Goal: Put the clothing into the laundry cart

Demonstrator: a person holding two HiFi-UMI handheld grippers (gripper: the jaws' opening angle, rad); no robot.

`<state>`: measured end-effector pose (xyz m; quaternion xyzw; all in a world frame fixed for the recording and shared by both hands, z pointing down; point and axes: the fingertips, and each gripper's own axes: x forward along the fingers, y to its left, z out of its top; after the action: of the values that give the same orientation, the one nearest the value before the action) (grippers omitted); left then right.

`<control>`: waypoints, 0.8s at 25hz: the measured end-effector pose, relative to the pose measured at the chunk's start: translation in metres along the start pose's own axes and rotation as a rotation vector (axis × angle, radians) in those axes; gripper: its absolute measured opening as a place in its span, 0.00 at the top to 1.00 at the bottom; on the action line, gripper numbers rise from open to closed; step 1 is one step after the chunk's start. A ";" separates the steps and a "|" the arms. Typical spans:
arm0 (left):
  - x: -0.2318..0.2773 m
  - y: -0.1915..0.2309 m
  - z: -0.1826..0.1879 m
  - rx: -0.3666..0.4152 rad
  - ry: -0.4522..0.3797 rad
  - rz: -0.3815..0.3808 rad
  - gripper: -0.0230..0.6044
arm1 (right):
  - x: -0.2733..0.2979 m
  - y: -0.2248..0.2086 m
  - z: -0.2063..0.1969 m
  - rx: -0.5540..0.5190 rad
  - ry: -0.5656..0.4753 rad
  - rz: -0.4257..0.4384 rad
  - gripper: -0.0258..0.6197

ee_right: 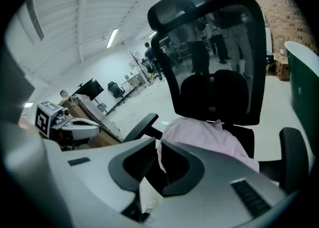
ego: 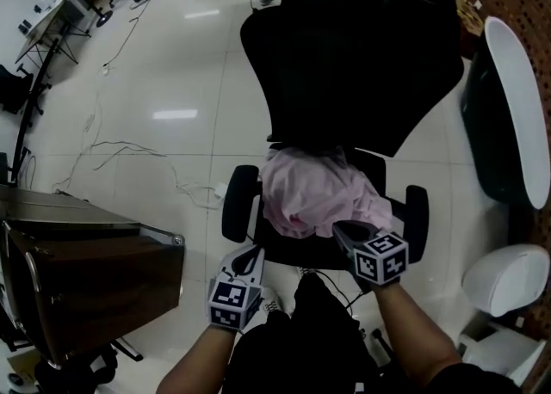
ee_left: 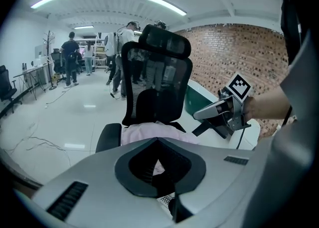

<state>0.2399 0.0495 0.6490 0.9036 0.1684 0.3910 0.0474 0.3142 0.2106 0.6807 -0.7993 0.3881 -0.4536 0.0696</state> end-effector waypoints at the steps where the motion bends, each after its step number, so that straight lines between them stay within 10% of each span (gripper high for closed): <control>1: 0.007 0.003 0.002 -0.009 -0.003 0.010 0.97 | 0.007 -0.007 0.002 -0.007 0.007 0.003 0.87; 11: 0.054 0.032 -0.006 -0.080 0.036 0.064 0.97 | 0.081 -0.050 0.019 -0.073 0.074 0.009 0.83; 20: 0.088 0.038 -0.012 -0.141 0.069 0.068 0.97 | 0.139 -0.099 0.005 -0.088 0.204 -0.050 0.17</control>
<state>0.2972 0.0436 0.7260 0.8893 0.1111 0.4341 0.0918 0.4133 0.1827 0.8173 -0.7608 0.3924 -0.5166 -0.0168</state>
